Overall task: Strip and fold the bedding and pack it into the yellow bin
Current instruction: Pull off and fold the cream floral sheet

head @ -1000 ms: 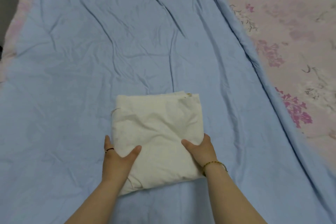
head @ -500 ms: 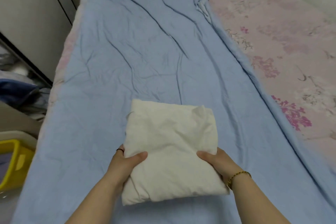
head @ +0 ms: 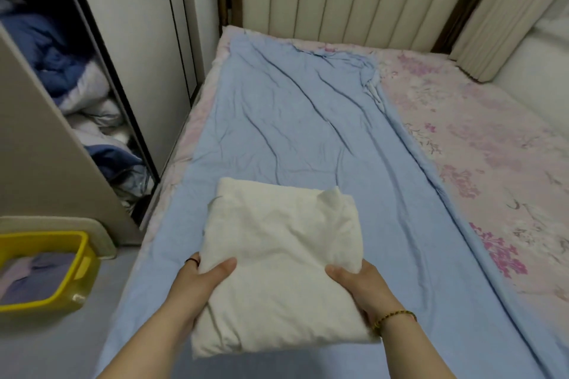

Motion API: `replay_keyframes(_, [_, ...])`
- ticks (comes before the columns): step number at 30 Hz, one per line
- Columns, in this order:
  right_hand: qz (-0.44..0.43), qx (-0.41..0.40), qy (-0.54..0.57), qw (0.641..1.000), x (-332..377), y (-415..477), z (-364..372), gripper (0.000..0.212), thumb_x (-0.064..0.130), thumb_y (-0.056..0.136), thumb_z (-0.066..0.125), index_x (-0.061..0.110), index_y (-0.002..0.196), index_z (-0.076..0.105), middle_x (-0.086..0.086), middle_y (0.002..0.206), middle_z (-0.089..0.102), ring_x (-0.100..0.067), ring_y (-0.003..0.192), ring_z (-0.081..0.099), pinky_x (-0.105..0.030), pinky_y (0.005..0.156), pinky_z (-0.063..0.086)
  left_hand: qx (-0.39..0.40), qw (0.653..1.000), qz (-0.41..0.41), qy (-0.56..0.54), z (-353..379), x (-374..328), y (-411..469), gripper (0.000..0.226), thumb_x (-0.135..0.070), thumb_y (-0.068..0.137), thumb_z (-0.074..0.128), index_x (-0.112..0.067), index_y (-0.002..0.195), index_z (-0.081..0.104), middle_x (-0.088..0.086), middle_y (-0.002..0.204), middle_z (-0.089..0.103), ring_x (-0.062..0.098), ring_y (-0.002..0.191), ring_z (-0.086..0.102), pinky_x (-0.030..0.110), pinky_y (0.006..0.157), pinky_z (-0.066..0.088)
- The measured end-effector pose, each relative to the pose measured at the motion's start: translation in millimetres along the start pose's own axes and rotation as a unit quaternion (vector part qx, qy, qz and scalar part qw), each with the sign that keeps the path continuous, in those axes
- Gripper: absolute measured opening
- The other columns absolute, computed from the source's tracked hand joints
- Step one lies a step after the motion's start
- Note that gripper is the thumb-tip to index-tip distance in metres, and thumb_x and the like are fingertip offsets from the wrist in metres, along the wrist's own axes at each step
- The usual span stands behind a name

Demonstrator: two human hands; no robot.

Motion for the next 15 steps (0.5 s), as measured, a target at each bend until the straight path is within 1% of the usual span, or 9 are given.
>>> replay_keyframes(3, [-0.015,-0.017,-0.012,1.0,14,-17,55,0.015,0.016,0.082,0.067,0.022,0.093,0.059,0.007,0.091,0.065,-0.009,0.084,0.062,-0.018,0.062,0.046,-0.007,1.0,0.018,-0.015,-52,-10,-3,0.053,-0.02,0.085,0.064,-0.007,0.132,0.042,0.002,0.103,0.056,0.018,0.083,0.056,0.032,0.083,0.042])
replay_keyframes(5, [-0.016,-0.037,-0.013,0.999,21,-29,97,0.019,0.017,0.082,0.068,0.019,0.098,0.058,0.007,0.091,0.064,-0.01,0.084,0.061,-0.019,0.062,0.046,-0.004,0.999,0.033,-0.017,-93,-17,-3,0.055,-0.017,0.087,0.062,-0.006,0.136,0.038,0.007,0.113,0.054,0.019,0.088,0.053,0.031,0.085,0.041])
replay_keyframes(7, [-0.013,-0.054,-0.01,0.998,25,-41,146,0.023,0.018,0.082,0.068,0.018,0.103,0.058,0.006,0.092,0.064,-0.011,0.085,0.061,-0.021,0.064,0.046,0.002,0.999,0.047,-0.003,-141,-25,1,0.053,-0.014,0.087,0.062,-0.005,0.133,0.04,0.013,0.123,0.054,0.021,0.096,0.052,0.031,0.088,0.041])
replay_keyframes(10, [-0.025,-0.071,0.0,0.997,38,-55,217,0.019,0.017,0.082,0.067,0.02,0.099,0.058,0.007,0.091,0.064,-0.011,0.084,0.06,-0.021,0.063,0.046,0.005,0.999,0.05,-0.003,-211,-37,13,0.048,-0.015,0.084,0.065,-0.008,0.127,0.045,0.013,0.122,0.057,0.024,0.099,0.055,0.035,0.09,0.044])
replay_keyframes(12, [-0.029,-0.082,0.002,0.996,43,-63,258,0.019,0.016,0.082,0.067,0.021,0.098,0.057,0.007,0.092,0.064,-0.009,0.083,0.06,-0.02,0.062,0.045,0.008,0.999,0.047,0.0,-250,-43,17,0.048,-0.016,0.084,0.065,-0.01,0.127,0.045,0.011,0.119,0.057,0.024,0.1,0.055,0.037,0.091,0.045])
replay_keyframes(15, [-0.043,-0.088,-0.001,0.995,49,-73,297,0.028,0.016,0.082,0.067,0.02,0.107,0.056,0.006,0.101,0.064,-0.009,0.089,0.06,-0.02,0.065,0.046,0.012,0.999,0.048,-0.006,-288,-46,20,0.052,-0.014,0.082,0.067,-0.009,0.129,0.045,0.009,0.114,0.057,0.025,0.101,0.056,0.039,0.093,0.045])
Point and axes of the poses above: each hand's wrist, its own y-axis towards the middle knuckle, its own z-axis out of the palm, x = y × z, the point moved 1 cm from there along y, towards the middle knuckle
